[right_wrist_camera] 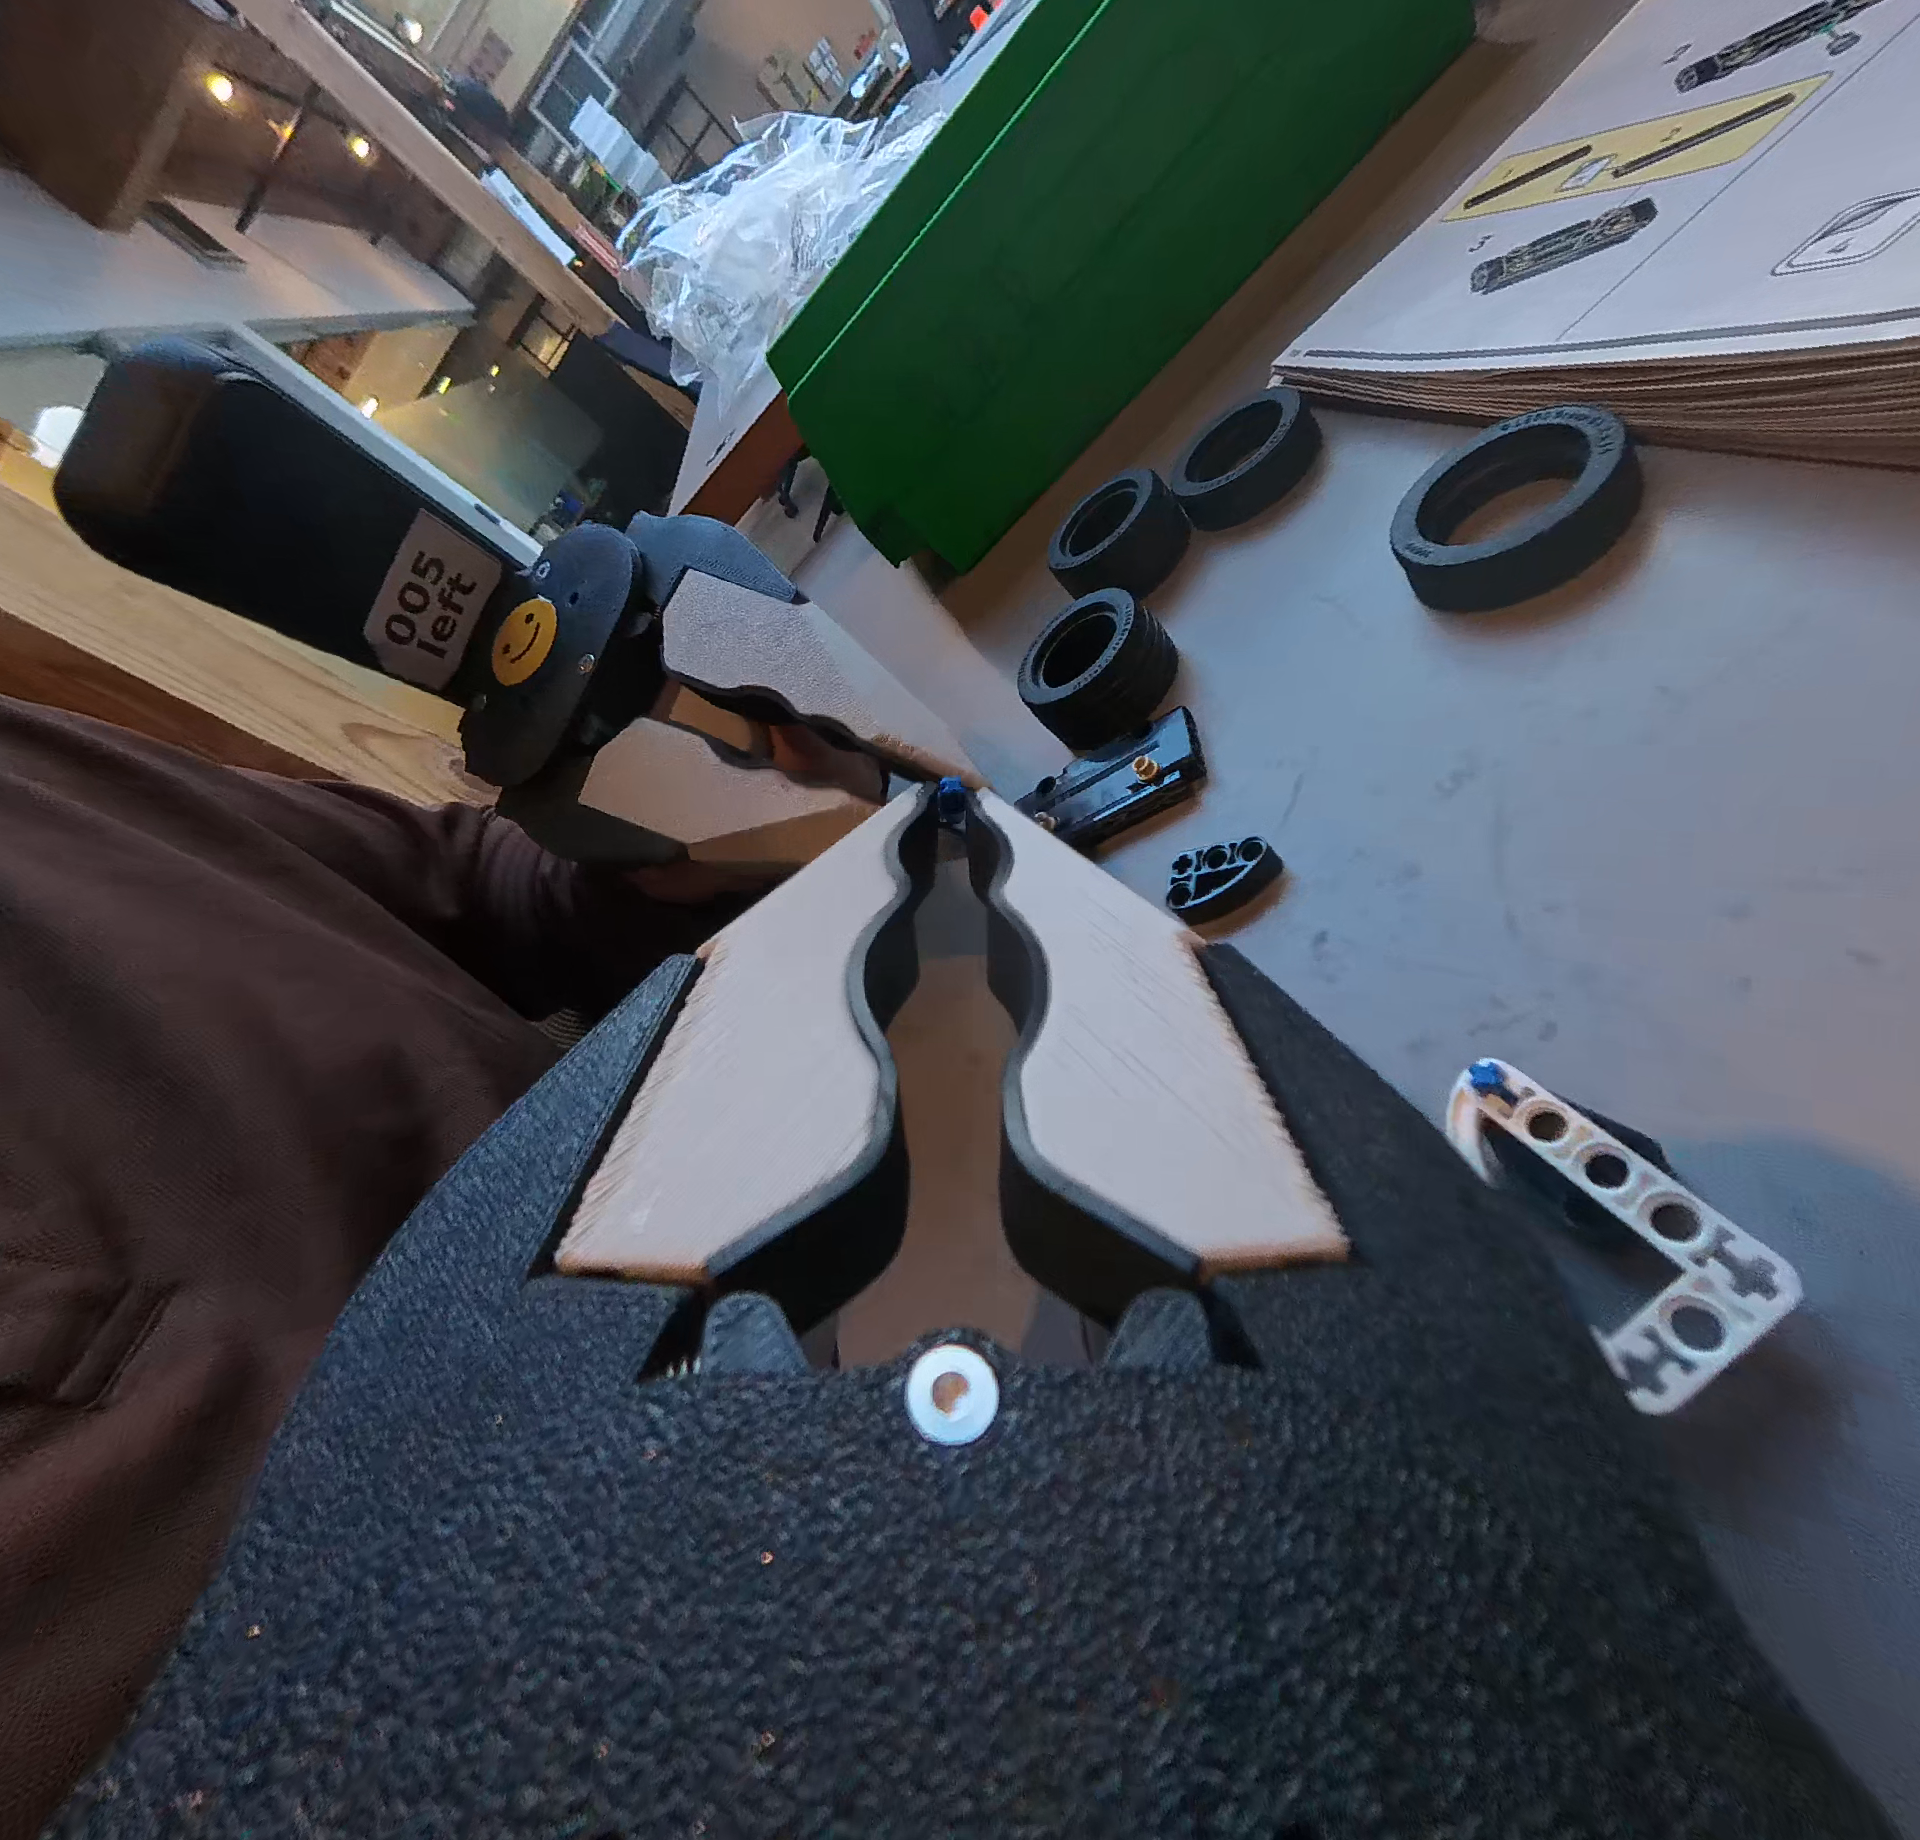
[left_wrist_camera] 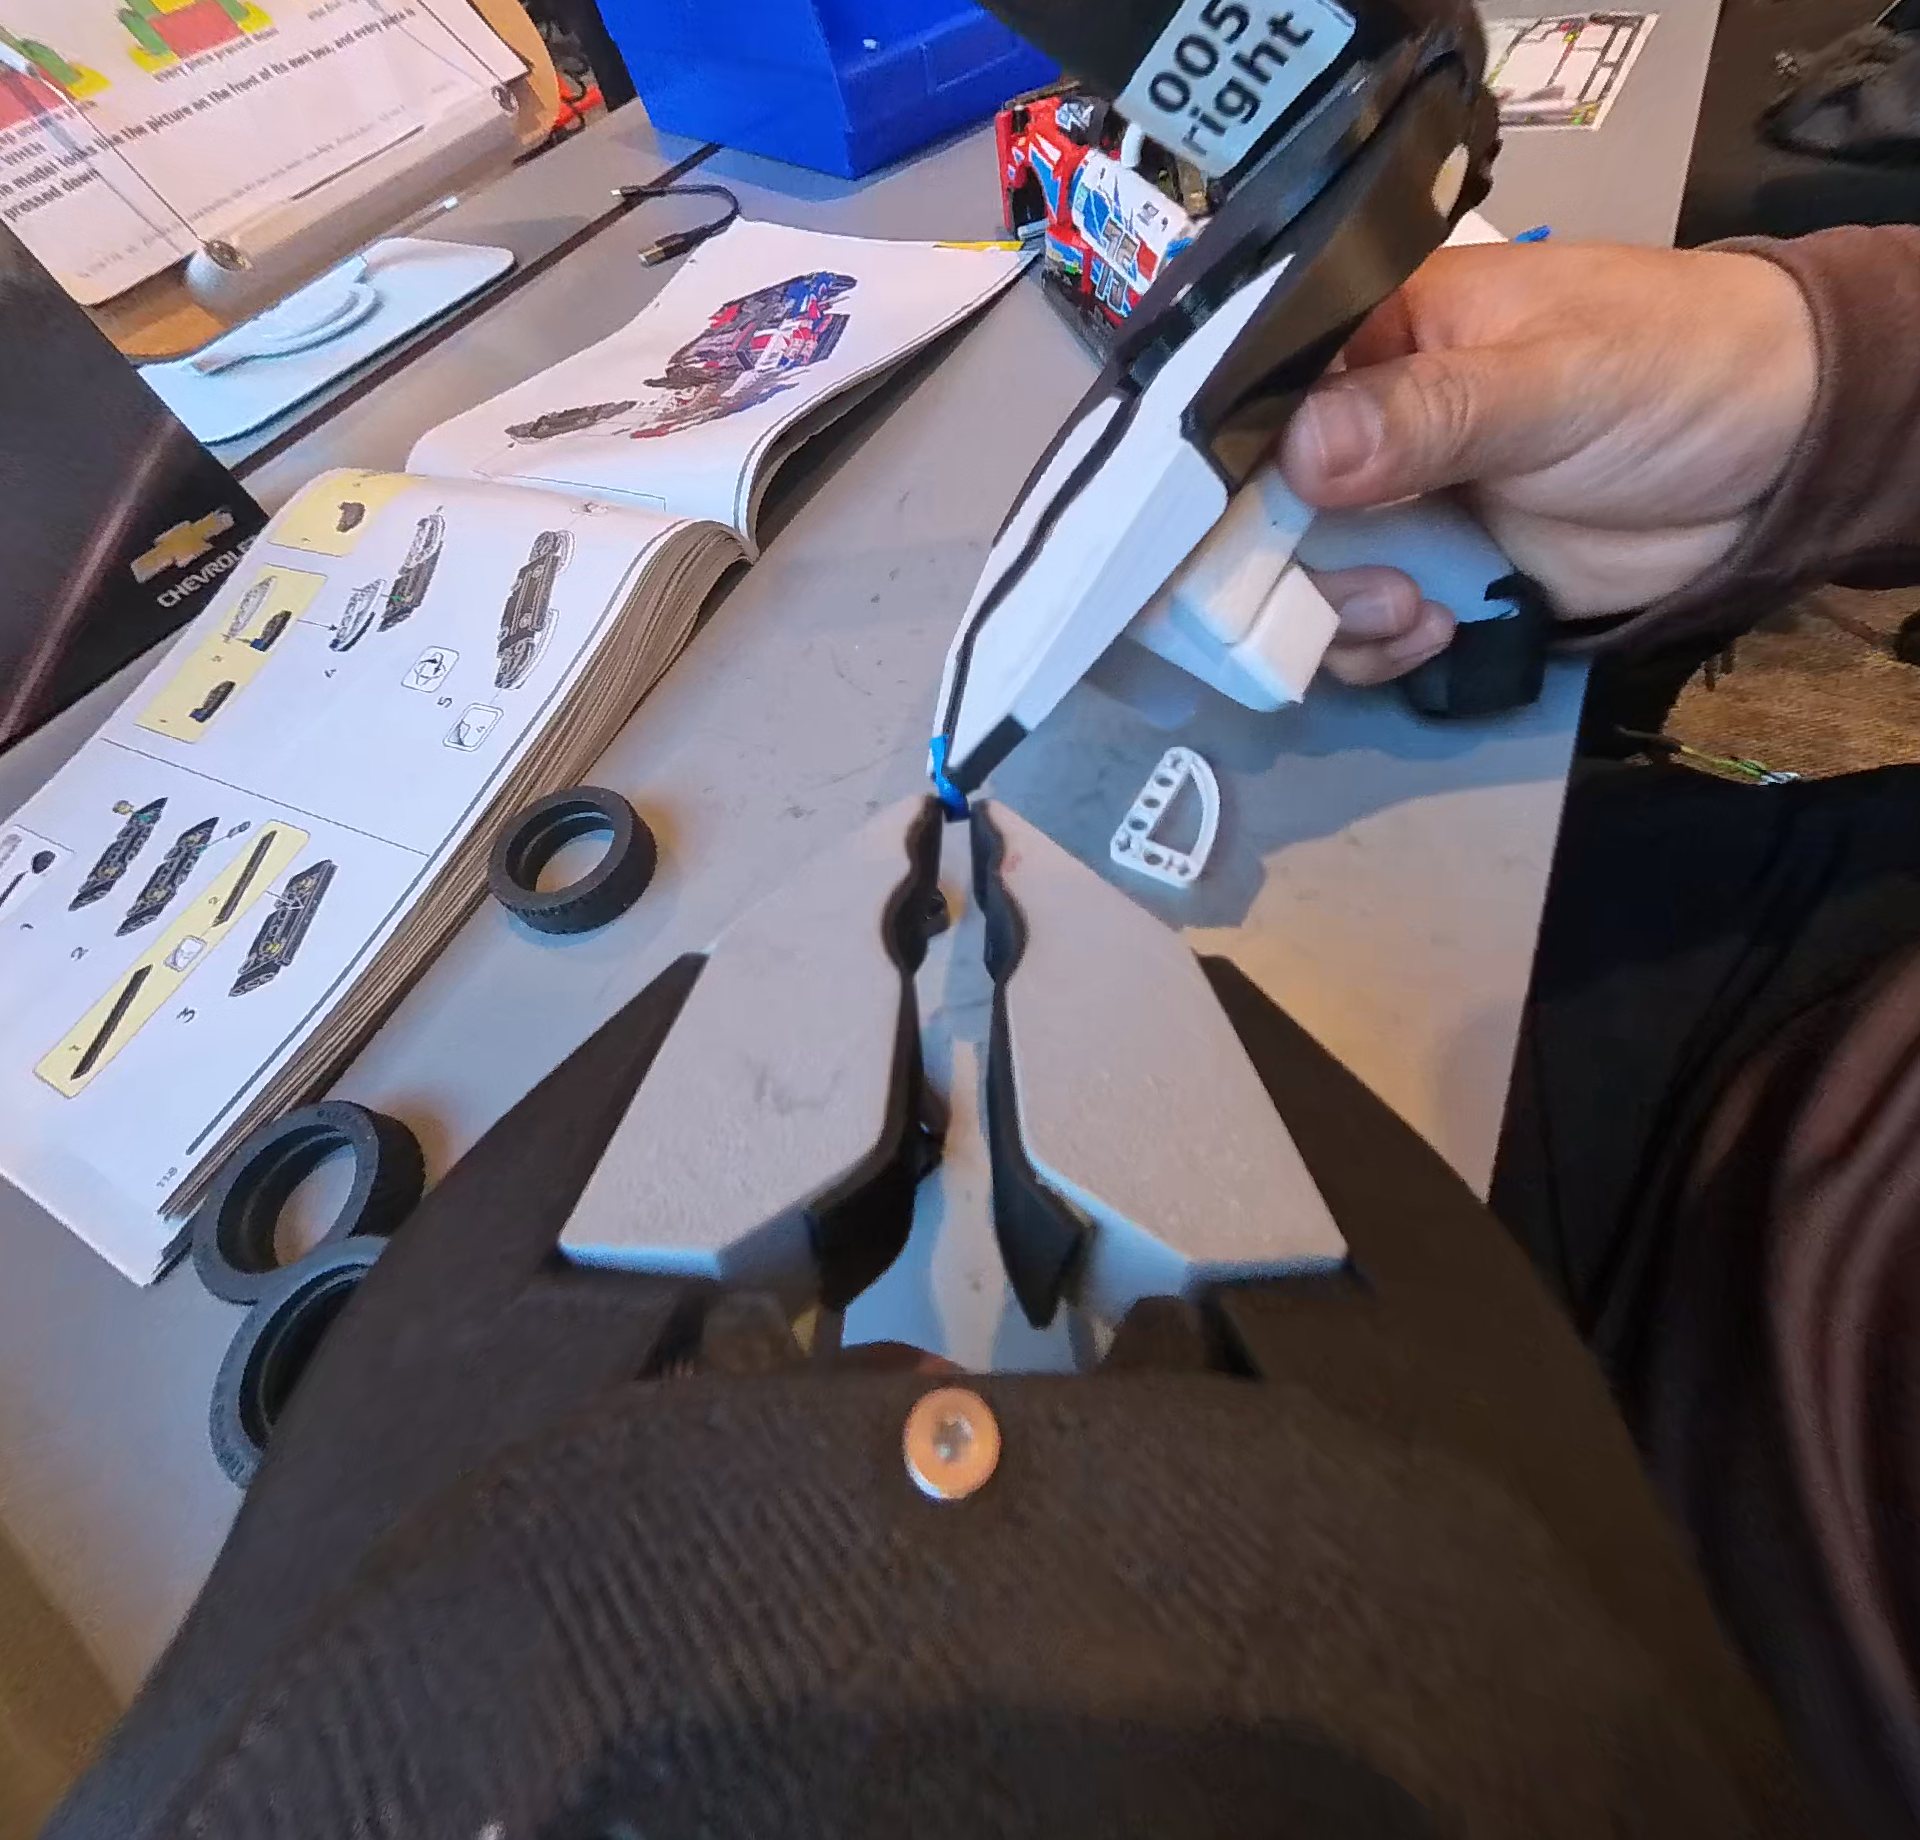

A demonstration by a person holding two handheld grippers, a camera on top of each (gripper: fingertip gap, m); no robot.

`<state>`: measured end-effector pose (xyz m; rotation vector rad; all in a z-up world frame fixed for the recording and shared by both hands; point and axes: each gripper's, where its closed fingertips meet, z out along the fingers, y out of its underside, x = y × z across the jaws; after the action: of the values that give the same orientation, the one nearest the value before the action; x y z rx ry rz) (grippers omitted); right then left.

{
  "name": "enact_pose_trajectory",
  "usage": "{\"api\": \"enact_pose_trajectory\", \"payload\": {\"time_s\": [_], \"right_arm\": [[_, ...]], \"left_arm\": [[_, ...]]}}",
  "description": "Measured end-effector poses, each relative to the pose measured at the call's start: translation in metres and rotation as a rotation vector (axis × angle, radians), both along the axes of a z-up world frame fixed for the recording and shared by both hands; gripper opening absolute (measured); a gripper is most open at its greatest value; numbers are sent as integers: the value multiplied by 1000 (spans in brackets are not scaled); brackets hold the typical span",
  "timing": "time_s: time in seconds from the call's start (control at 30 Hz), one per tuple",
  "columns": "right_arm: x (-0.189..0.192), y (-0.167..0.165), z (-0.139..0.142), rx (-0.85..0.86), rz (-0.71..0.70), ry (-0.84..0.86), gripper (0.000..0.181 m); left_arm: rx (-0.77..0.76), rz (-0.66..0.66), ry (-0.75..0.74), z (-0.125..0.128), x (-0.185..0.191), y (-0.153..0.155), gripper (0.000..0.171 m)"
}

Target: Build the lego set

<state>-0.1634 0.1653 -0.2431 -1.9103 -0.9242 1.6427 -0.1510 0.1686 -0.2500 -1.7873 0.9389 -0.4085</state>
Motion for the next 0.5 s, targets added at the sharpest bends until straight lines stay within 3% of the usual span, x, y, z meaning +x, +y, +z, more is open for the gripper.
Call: {"api": "enact_pose_trajectory", "payload": {"time_s": [0.5], "right_arm": [[7, -9, 0, 182, 62, -96, 8]], "left_arm": [[63, -60, 104, -5, 4, -9, 2]]}}
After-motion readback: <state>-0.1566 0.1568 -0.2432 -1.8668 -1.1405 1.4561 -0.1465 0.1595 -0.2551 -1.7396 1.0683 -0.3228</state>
